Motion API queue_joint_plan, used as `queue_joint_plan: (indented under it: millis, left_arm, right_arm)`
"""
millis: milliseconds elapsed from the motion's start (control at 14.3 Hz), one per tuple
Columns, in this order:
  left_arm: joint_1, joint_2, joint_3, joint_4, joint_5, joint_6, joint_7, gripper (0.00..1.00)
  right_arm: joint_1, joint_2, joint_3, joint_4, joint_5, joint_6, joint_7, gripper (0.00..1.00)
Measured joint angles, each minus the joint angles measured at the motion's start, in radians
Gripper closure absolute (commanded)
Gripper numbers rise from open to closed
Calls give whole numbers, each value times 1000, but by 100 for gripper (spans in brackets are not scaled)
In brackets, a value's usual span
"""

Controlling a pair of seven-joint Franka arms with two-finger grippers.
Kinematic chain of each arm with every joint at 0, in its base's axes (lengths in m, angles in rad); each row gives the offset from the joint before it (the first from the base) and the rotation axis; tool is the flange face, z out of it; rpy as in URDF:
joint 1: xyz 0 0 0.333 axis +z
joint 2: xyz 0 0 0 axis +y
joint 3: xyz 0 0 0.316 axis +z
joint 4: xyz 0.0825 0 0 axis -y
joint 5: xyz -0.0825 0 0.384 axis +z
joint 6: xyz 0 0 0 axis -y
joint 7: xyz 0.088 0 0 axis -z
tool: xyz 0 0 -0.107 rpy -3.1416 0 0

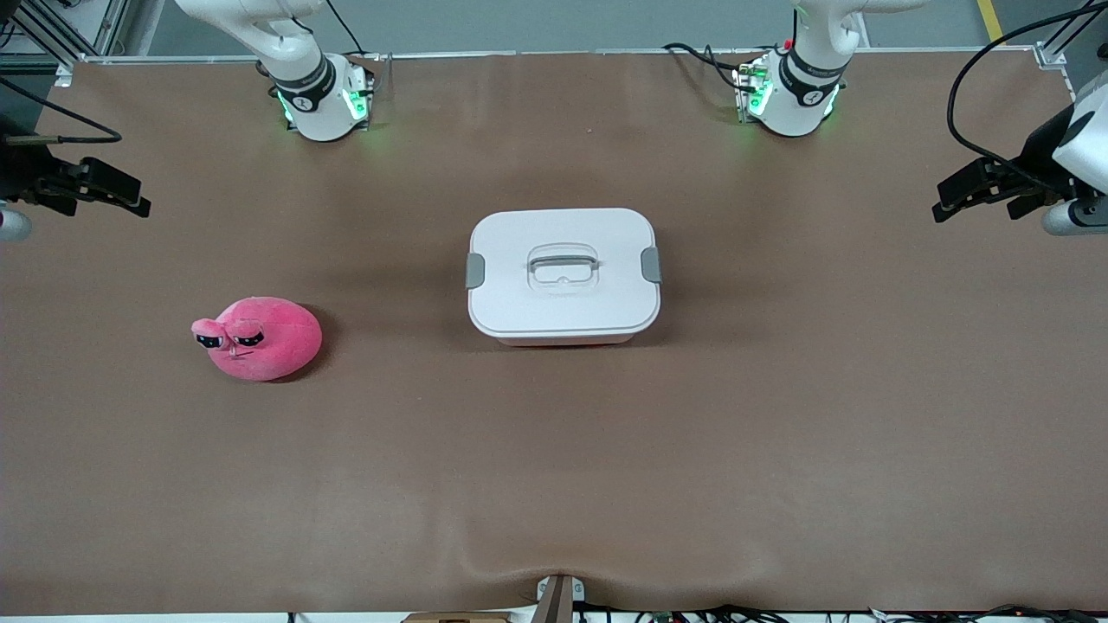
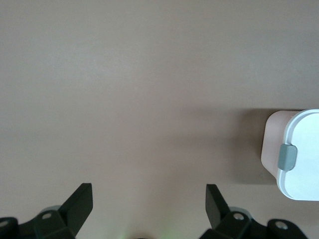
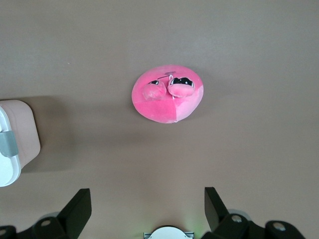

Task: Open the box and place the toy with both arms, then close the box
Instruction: 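Move the right gripper toward the pink plush while the left gripper approaches the box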

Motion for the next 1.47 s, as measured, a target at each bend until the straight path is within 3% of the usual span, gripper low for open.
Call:
queue_joint_plan:
  millis: [770,1469]
  left_arm:
    - [-2,9,-1,17,27,0,1,0]
    - [7,53,4,48,27,1,1,0]
  right_arm:
    - [-4,-1,-3,-33,0,49,-50,0]
    - [-4,-4,-2,-231,0,245,-54,0]
